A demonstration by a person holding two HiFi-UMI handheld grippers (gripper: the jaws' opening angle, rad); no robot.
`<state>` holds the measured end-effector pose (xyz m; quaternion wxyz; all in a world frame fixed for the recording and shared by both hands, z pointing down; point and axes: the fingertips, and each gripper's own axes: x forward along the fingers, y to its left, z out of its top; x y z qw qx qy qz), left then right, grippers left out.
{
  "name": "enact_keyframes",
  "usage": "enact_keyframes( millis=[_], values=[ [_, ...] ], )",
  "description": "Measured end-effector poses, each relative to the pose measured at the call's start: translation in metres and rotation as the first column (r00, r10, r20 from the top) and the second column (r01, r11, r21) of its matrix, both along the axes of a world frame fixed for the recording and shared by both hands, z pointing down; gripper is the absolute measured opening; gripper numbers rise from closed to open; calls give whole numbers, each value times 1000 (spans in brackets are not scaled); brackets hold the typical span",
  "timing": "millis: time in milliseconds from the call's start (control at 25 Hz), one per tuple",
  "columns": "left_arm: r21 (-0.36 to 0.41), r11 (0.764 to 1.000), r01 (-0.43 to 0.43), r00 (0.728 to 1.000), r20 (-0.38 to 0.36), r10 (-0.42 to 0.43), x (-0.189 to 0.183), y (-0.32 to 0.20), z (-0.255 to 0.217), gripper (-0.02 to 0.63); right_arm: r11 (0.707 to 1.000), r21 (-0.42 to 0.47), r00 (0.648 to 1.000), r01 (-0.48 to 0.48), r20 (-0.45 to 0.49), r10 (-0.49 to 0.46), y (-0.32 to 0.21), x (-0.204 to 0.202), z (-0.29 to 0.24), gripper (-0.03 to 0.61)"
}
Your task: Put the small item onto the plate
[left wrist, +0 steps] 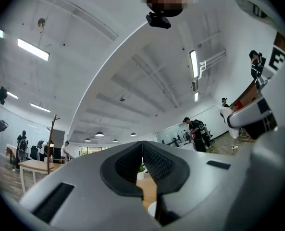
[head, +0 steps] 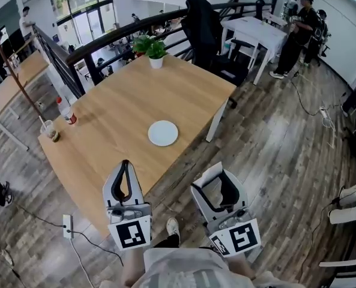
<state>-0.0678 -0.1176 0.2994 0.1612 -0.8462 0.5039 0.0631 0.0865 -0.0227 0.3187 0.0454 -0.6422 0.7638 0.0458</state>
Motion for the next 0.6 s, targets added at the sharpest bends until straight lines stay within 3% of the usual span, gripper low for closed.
enact_keyframes(
  millis=[400,600],
  values=[
    [-77,995,-58,998,-20,57,30,-93,12,9,999,-38,1000,28,-11,-29,-103,9,4,311],
    [-82,996,-17,999,-37,14,26,-124,13,9,997,-38,998,67,-13,-67,-143,12,2,310]
  ],
)
